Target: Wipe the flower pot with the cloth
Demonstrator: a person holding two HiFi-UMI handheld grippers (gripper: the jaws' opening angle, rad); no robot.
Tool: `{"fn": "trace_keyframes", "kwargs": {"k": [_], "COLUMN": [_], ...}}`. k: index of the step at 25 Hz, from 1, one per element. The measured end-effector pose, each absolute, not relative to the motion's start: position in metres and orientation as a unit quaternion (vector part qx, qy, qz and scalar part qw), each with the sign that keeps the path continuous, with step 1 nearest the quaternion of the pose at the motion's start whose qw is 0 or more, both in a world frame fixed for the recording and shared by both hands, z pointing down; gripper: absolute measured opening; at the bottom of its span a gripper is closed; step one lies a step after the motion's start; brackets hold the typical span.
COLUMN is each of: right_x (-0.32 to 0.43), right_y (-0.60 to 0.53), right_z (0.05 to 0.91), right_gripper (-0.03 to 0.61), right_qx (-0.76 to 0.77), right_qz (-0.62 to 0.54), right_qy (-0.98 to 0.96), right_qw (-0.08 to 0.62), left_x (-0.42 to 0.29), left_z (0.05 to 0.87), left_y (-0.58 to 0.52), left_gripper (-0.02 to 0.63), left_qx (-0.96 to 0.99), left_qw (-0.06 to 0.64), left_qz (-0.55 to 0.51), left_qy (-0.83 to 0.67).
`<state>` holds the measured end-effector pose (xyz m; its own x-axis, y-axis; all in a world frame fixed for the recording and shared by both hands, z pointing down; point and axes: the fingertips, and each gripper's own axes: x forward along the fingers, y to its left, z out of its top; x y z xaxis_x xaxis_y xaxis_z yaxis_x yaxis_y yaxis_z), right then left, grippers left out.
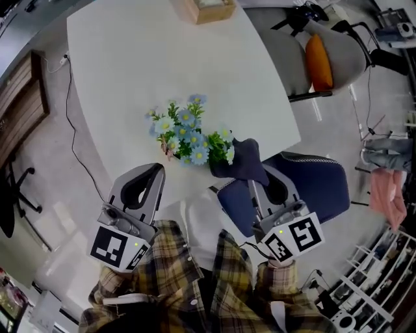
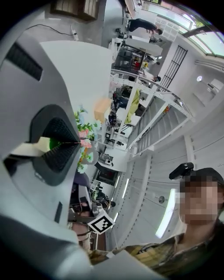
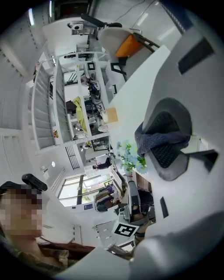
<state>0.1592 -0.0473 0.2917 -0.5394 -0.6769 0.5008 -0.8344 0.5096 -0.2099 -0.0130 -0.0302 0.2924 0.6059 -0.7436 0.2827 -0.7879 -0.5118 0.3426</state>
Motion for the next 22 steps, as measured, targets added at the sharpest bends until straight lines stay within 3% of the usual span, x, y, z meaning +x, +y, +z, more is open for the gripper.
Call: {"fn": "trace_keyframes", "kwargs": {"k": [6,12,16,20,22], "right_x": [0.133,0.119,0.117,0.115,0.115], "right_y": [-0.048,-0.058,-0.061,-0.065,-0.067], "right_z": [0.346,0.376,0.387,0.395,0.398], "right_gripper": [0.015,0.015,0.015,0.015,0.015], "right_qx": [0.417,0.406,0.401,0.393,0.389], "right_qz": [0.261,0.281,0.293,0.307,0.308], "right_qy": [-0.850,-0.848,-0.846,-0.846,-0.847], "right_qw": [0.190,0.193,0.193,0.191,0.191], "left_x": [-0.007,-0.003,0.003,0.012,0.015], "left_z": [0.341,0.363,0.367,0.377,0.382], "left_y": [-0.030,-0.038,-0.035,-0.032,-0.033], "left_gripper": [0.009,0.014,0.164,0.356,0.400], "left_qx": [0.870,0.880,0.885,0.892,0.891], "left_qw": [0.260,0.250,0.247,0.227,0.211], "left_qz": [0.064,0.078,0.082,0.107,0.120], "left_qy": [-0.414,-0.397,-0.385,-0.376,-0.383]}}
